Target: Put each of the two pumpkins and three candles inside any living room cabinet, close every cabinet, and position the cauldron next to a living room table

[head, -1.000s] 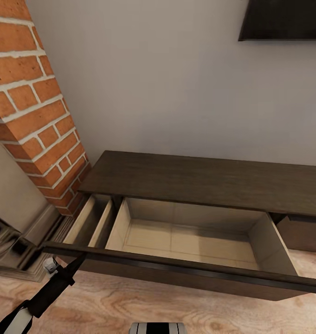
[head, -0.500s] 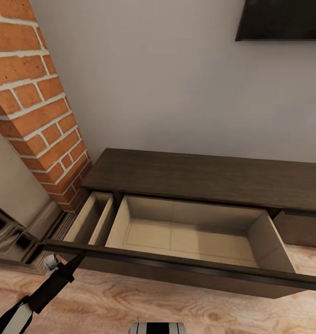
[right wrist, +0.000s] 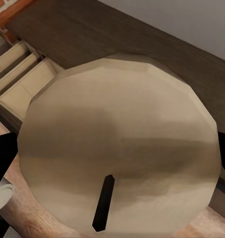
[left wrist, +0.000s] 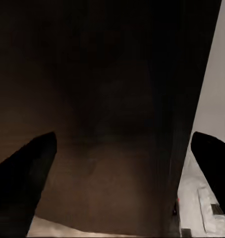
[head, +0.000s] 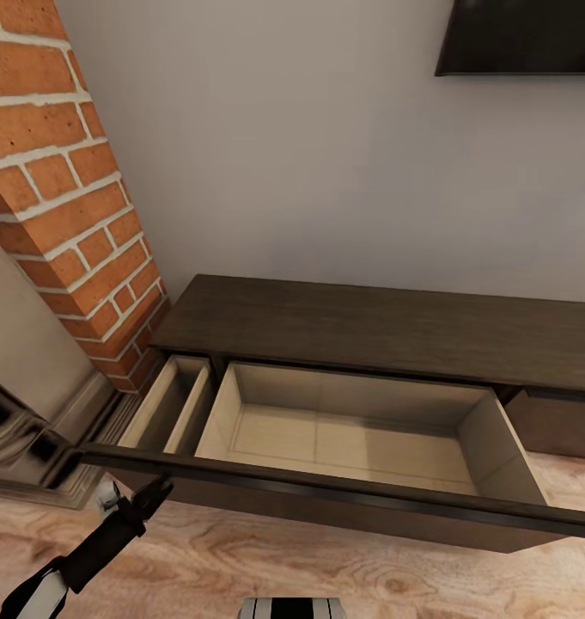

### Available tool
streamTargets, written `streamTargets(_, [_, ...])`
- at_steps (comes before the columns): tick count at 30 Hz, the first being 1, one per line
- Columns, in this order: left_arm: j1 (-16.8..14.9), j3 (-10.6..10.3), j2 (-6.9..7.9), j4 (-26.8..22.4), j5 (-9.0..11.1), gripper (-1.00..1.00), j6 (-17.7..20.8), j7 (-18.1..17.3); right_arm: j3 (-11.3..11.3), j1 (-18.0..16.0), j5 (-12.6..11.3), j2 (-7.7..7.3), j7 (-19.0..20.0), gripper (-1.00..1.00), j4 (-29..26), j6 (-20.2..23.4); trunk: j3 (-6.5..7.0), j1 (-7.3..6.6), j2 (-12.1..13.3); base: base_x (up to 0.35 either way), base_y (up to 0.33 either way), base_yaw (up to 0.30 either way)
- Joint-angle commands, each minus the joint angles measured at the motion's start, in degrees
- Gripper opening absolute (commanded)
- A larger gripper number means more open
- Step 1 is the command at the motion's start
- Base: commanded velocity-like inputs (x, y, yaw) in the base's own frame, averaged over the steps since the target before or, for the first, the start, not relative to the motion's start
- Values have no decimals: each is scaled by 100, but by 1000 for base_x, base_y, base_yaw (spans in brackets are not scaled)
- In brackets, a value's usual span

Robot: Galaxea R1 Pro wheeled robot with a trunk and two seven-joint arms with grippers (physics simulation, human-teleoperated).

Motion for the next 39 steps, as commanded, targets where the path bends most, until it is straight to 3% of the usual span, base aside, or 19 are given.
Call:
streamTargets(1, [-2,-1,1,1,31,100,49,-7,-17,9,-17,-3,5,-100,3,42,-4,-1,-2,0,0,0])
streamTargets(14, [-2,-9,1,1,42,100,49,-7,-15,9,-17,-2,6,-100,3,42,-4,-1,-2,-4,0,0])
streamTargets(23, [-2,-13,1,1,48,100,49,-7,-13,9,-17,-2,6,-100,3,43,-4,-1,-2,-236,0,0])
streamTargets(32, [37,-14,29,115,23,100,28,-9,19,9,-60,-2,-4,-100,-42,56,-4,-1,-2,-50,0,0])
streamTargets(35, [79,-19,11,478,-323,100,-7,46,92,9,-50,-7,-44,-100,-57,70,-4,-1,-2,-3,0,0])
streamTargets(36, [88,-18,2,745,-582,100,-93,58,162,9,-42,-8,-56,-100,-64,81,-4,-1,-2,-2,0,0])
streamTargets(37, [91,-18,-1,879,-704,100,-172,56,214,9,-40,-9,-65,-100,-64,83,-4,-1,-2,-1,0,0])
streamTargets(39, [99,-18,-9,1363,-1083,100,-652,39,578,9,-48,-7,-159,-100,-44,83,-4,-1,-2,0,0,0])
